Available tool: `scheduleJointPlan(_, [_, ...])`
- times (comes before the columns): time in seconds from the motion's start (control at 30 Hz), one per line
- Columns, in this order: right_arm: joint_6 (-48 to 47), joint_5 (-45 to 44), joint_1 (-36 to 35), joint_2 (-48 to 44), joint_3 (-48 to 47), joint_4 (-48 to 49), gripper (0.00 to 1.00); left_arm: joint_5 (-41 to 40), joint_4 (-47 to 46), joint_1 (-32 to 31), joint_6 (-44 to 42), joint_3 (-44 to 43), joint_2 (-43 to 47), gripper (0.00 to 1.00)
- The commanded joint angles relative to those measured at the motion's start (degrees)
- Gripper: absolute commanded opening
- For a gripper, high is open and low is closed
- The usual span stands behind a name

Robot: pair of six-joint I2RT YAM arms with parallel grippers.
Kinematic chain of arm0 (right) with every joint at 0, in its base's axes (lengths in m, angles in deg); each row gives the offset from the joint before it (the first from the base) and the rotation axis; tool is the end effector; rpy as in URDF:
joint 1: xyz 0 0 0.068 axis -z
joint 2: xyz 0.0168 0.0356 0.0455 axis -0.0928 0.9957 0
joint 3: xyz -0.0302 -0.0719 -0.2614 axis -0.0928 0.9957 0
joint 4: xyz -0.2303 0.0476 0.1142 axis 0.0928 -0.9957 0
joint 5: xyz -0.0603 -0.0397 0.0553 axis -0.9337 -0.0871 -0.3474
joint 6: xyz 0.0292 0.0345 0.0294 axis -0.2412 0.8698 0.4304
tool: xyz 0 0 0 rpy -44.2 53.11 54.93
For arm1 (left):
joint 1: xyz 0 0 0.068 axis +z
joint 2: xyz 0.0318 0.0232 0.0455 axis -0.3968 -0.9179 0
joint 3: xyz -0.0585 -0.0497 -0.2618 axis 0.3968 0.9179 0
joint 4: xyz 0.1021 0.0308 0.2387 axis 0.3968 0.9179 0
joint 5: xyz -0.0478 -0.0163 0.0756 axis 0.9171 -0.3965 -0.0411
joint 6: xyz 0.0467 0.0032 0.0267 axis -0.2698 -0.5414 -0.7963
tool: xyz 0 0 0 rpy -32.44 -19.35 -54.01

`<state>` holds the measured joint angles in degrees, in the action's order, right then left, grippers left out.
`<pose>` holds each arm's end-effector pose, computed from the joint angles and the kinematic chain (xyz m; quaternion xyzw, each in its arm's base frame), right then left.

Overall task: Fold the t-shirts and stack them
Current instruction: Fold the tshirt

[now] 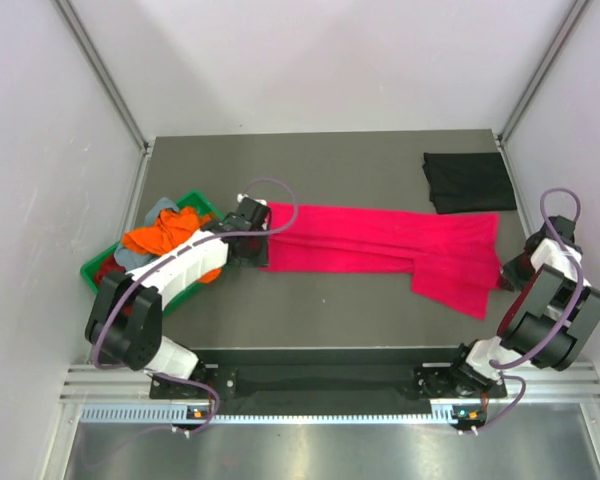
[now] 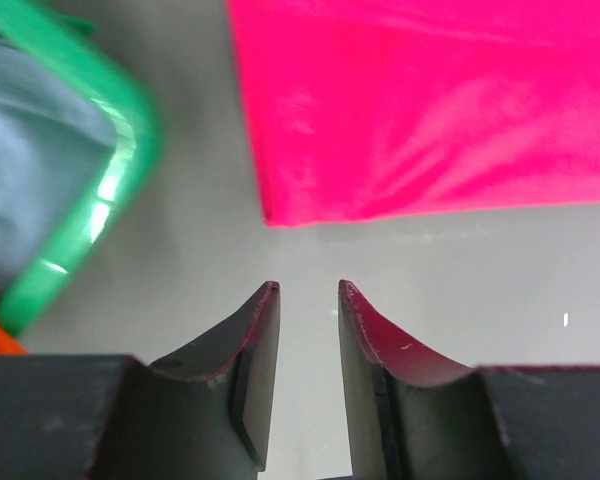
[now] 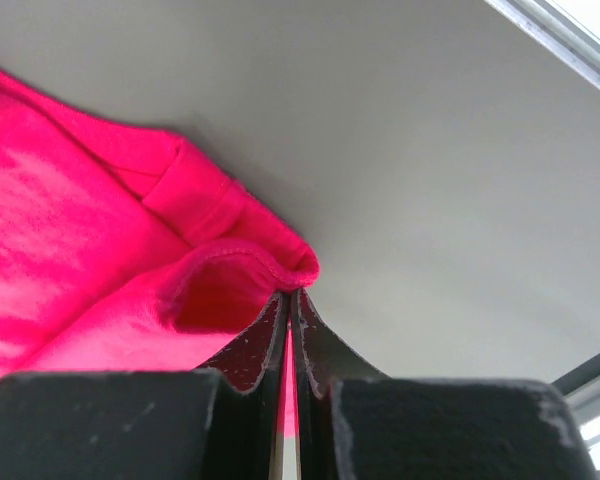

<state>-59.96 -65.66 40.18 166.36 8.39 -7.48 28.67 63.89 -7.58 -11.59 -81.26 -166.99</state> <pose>0.2144 -0.1516 0.1789 0.4965 0.8533 -0.0390 0.1544 0.2510 -0.1445 0.2163 0.0281 0.9673 -0.0510 0.2467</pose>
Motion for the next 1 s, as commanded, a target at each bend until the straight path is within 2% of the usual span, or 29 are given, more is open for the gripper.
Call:
scheduleJointPlan(0.0, [-1.06,0.25,0.92,-2.53,1.28,1.48,0.00,8.13,-2.79,5.37,-2.84,-0.64,0.44,0.36])
scheduleJointPlan(0.1, [-1.42,1.84,0.92,-2.27,1.64,1.93,0.00,16.91,-4.81,9.86,-5.03,-1.16,-0.43,0.37])
scheduleJointPlan(0.23, [-1.50,2.81,0.92,-2.27,1.29,2.37,0.00,20.88,-5.61,11.01,-6.97,-3.45,-3.41,0.38])
scheduleJointPlan(0.6, [-1.50,5.44,0.92,-2.18,0.94,2.89,0.00,16.67,-4.74,11.10,-6.88,-5.90,-11.68,0.34])
scheduleJointPlan(0.97, [-1.33,5.36,0.92,-2.27,0.85,2.98,0.00,14.30,-3.77,11.10,-7.85,-7.75,-13.88,0.35])
